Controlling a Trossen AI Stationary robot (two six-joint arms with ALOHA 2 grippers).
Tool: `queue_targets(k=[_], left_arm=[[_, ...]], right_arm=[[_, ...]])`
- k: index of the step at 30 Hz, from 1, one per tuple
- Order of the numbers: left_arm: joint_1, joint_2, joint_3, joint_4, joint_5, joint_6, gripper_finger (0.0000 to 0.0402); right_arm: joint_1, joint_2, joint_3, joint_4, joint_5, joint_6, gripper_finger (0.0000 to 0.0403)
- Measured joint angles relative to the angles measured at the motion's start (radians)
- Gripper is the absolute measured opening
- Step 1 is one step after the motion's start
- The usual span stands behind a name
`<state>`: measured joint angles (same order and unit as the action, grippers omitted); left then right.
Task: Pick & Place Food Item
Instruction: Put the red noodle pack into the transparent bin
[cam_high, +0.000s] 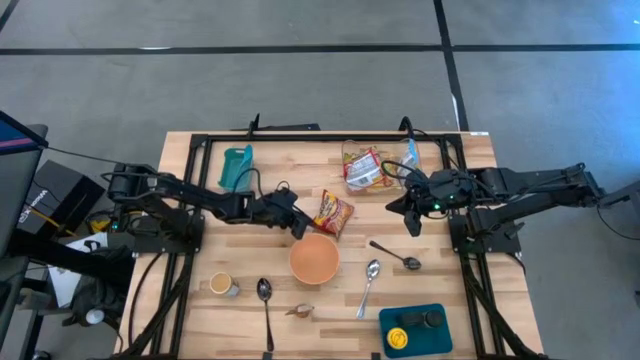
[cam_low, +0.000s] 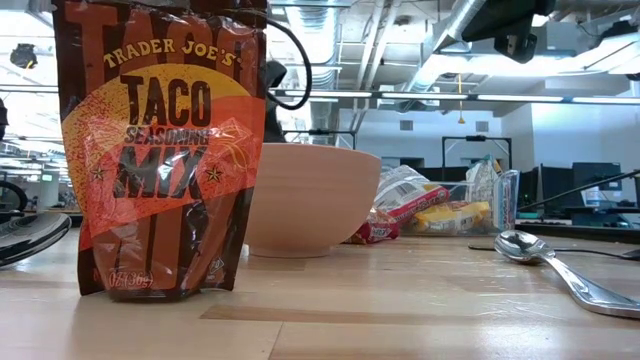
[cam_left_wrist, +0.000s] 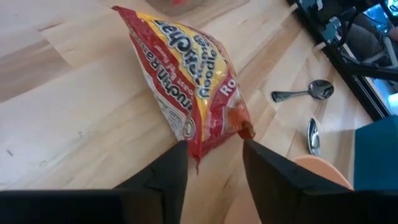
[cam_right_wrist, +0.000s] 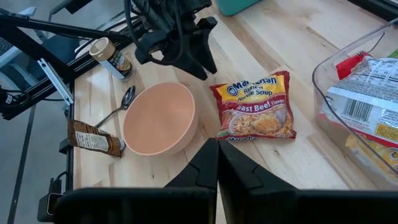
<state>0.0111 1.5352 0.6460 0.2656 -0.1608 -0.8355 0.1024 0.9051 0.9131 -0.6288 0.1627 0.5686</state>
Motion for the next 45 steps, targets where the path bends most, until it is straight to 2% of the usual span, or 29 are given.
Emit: queue_targets(k=[6, 14, 18, 25, 38, 45], left_arm=[[0.022, 0.000, 0.000, 0.001, 0.000, -0.002, 0.0170], [0.024, 0.012, 0.000, 0.005, -0.004, 0.000, 0.0167], [0.023, 0.056, -0.001, 0.019, 0.026, -0.007, 0.0169], [0.023, 0.144, -0.001, 0.149, 0.064, -0.010, 0.0172], [0.023, 0.180, -0.001, 0.158, 0.060, -0.009, 0.0151], [0.023, 0.181, 0.000, 0.162, 0.057, -0.008, 0.0120]], right_arm=[[0.000, 0.000, 0.000, 0.000, 0.000, 0.000, 0.0001], [0.000, 0.000, 0.000, 0.001, 0.000, 0.000, 0.0001], [0.000, 0.000, 0.000, 0.000, 0.000, 0.000, 0.0001], [0.000, 0.000, 0.000, 0.001, 0.000, 0.000, 0.0001], [0.000, 0.000, 0.000, 0.000, 0.000, 0.000, 0.0001], [0.000, 0.000, 0.000, 0.000, 0.000, 0.000, 0.0001]])
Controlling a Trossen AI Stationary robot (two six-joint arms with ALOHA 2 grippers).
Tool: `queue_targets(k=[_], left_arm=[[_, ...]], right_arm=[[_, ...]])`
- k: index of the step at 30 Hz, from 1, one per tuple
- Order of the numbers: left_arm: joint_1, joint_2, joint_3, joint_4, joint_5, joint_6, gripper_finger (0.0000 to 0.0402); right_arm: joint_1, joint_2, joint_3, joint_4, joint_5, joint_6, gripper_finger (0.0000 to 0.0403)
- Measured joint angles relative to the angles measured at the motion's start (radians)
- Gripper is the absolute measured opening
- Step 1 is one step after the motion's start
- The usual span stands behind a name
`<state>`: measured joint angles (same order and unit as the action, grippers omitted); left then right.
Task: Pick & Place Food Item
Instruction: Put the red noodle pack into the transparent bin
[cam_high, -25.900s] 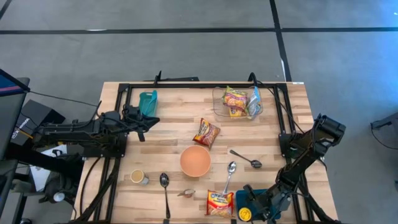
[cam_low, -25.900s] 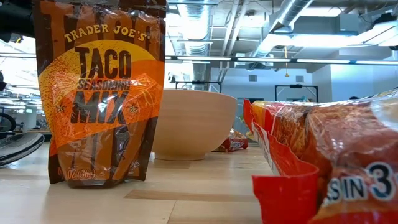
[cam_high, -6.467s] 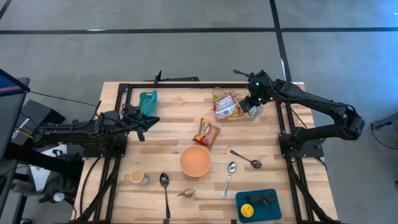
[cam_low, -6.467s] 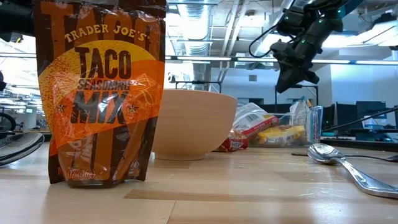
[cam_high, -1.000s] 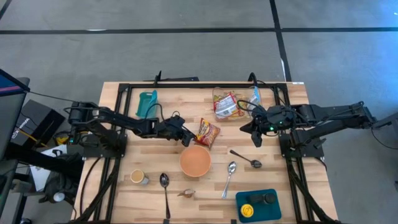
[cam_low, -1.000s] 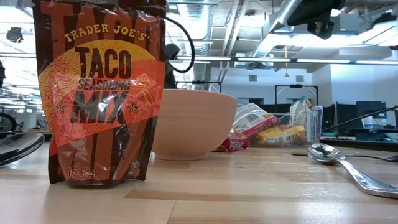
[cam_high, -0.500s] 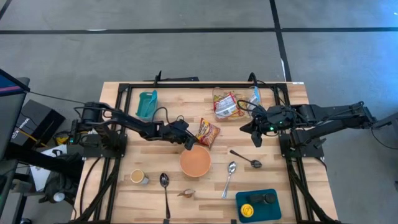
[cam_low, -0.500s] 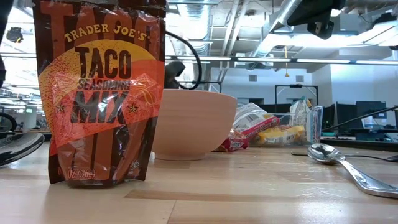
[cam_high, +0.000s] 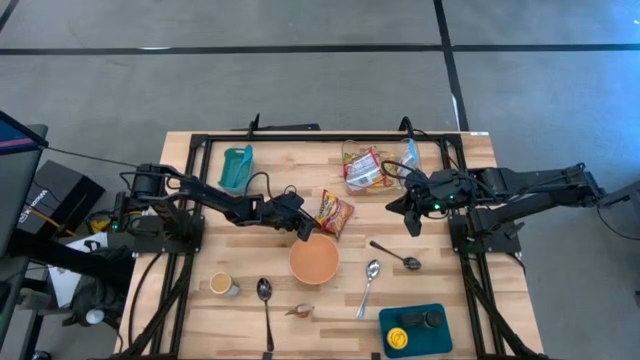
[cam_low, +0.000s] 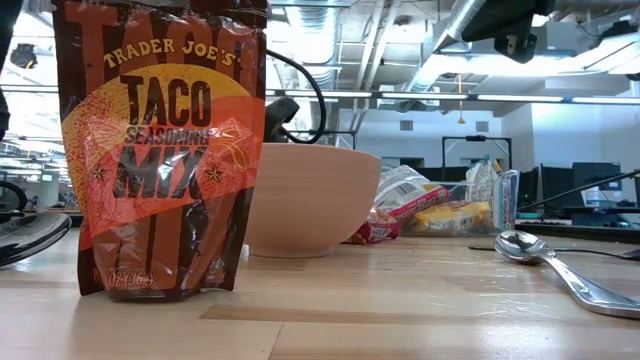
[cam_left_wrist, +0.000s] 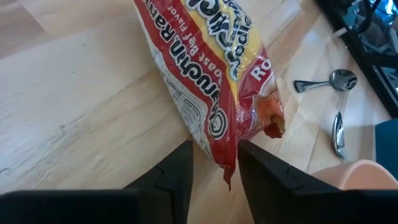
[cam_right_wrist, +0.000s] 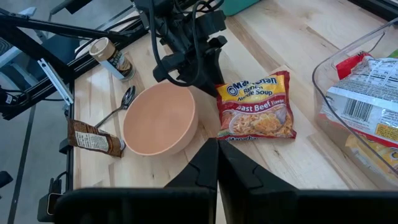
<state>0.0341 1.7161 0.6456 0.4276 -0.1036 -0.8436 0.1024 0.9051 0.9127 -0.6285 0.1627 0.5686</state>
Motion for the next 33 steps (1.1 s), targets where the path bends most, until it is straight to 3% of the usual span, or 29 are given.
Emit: queue_targets(k=[15, 27, 33], left_arm=[[0.000, 0.000, 0.000, 0.000, -0.001, 0.000, 0.0007], [0.000, -0.007, 0.000, 0.000, -0.012, 0.001, 0.0001], [0.000, -0.095, 0.000, 0.005, -0.047, 0.028, 0.0000]], right_arm=[[0.000, 0.000, 0.000, 0.000, 0.000, 0.000, 0.0001], [0.000, 0.000, 0.000, 0.000, 0.000, 0.000, 0.0001], [0.000, 0.000, 0.000, 0.000, 0.000, 0.000, 0.0001]])
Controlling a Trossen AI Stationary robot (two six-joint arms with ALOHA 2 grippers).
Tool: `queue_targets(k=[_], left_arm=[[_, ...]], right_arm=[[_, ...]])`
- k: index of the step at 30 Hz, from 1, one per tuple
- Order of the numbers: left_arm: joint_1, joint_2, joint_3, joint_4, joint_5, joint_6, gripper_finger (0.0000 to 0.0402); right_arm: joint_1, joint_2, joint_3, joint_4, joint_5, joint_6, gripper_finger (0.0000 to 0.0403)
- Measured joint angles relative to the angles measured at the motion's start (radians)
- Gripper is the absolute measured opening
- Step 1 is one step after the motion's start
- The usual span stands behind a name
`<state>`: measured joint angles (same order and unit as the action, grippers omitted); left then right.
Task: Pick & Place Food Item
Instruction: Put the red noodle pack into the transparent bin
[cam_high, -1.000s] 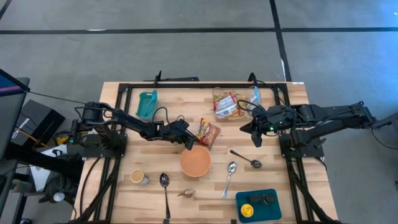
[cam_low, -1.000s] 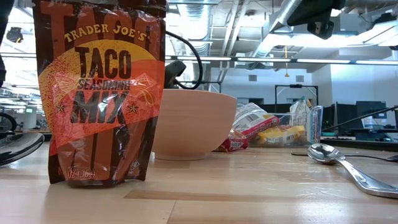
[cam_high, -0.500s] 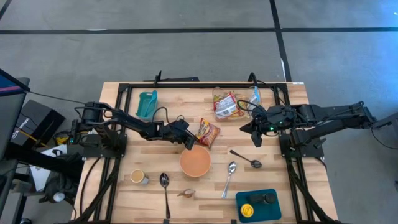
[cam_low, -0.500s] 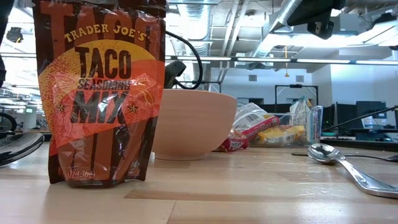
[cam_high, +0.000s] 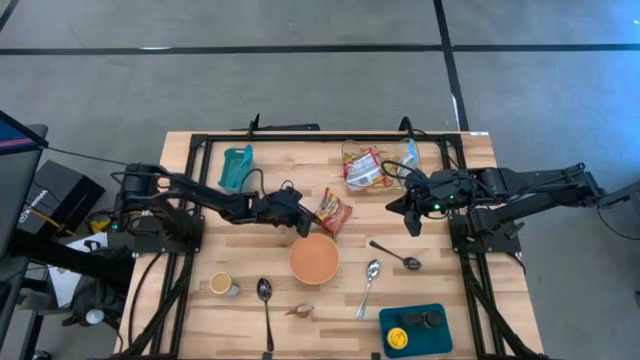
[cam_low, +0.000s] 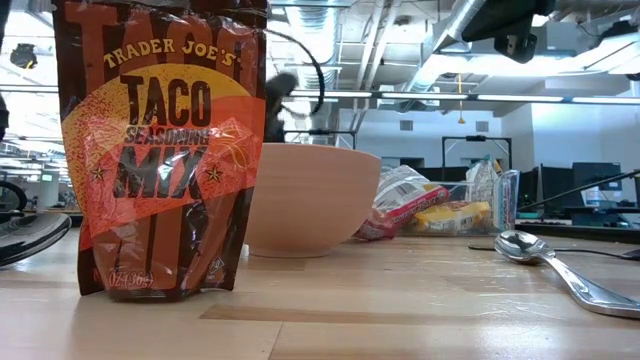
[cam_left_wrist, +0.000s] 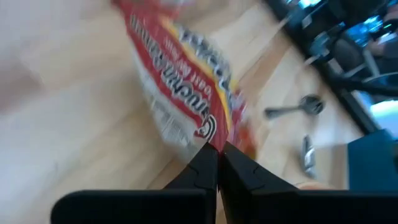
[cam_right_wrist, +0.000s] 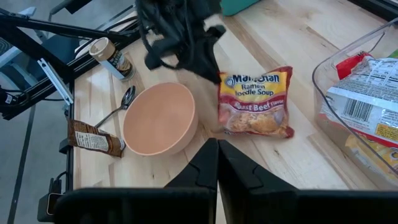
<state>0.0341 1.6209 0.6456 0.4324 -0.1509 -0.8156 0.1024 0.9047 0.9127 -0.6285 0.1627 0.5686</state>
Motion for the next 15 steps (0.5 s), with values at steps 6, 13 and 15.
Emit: queue_targets(k=[6, 13, 15], left_arm=[[0.000, -0.159, 0.000, -0.002, -0.044, 0.136, 0.0000], [0.001, -0.332, 0.000, -0.009, -0.039, 0.425, 0.0000], [0.001, -0.371, 0.000, -0.012, -0.036, 0.467, 0.0000]], right_arm=[[0.000, 0.000, 0.000, 0.000, 0.000, 0.000, 0.0001], [0.000, 0.000, 0.000, 0.000, 0.000, 0.000, 0.0001], [0.000, 0.000, 0.000, 0.000, 0.000, 0.000, 0.0001]])
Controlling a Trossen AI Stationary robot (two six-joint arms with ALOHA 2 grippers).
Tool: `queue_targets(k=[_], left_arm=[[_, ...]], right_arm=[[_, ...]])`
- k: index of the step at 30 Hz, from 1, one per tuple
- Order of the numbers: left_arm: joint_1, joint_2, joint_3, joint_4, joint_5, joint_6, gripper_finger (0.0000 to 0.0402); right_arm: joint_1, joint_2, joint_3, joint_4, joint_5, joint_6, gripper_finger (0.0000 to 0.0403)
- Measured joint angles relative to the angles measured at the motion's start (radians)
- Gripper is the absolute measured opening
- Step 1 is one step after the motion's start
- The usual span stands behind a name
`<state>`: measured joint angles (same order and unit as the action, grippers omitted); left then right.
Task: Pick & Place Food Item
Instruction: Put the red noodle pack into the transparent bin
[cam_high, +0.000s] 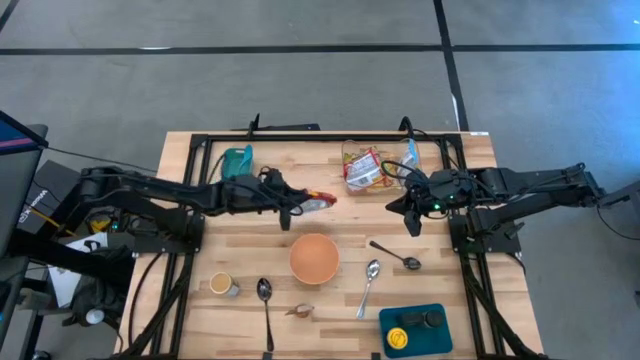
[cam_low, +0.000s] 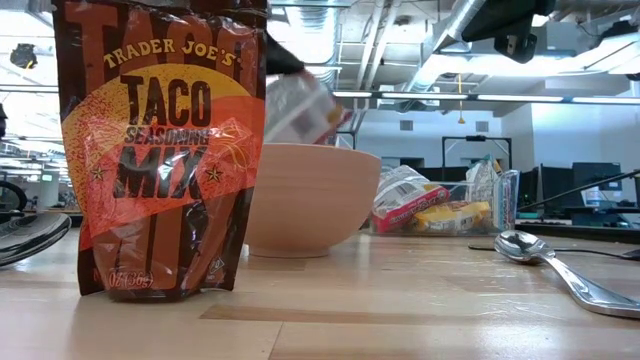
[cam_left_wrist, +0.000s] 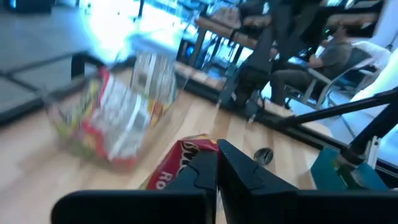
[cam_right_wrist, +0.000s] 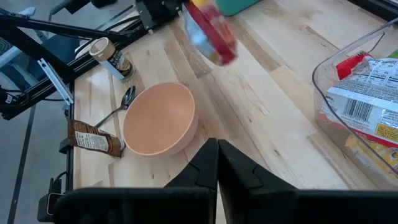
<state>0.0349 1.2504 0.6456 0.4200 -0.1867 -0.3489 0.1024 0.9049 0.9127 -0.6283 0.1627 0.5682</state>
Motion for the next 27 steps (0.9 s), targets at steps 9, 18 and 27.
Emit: queue_targets(k=[9, 18, 27], left_arm=[[0.000, -0.085, 0.000, -0.002, 0.000, -0.004, 0.0000], [0.001, -0.079, 0.000, -0.006, 0.156, -0.235, 0.0000], [0.012, -0.079, 0.000, 0.007, 0.315, -0.182, 0.0000]], right_arm=[[0.000, 0.000, 0.000, 0.000, 0.000, 0.000, 0.0001], [0.000, 0.000, 0.000, 0.000, 0.000, -0.003, 0.0001], [0.000, 0.000, 0.000, 0.000, 0.051, -0.029, 0.0001]])
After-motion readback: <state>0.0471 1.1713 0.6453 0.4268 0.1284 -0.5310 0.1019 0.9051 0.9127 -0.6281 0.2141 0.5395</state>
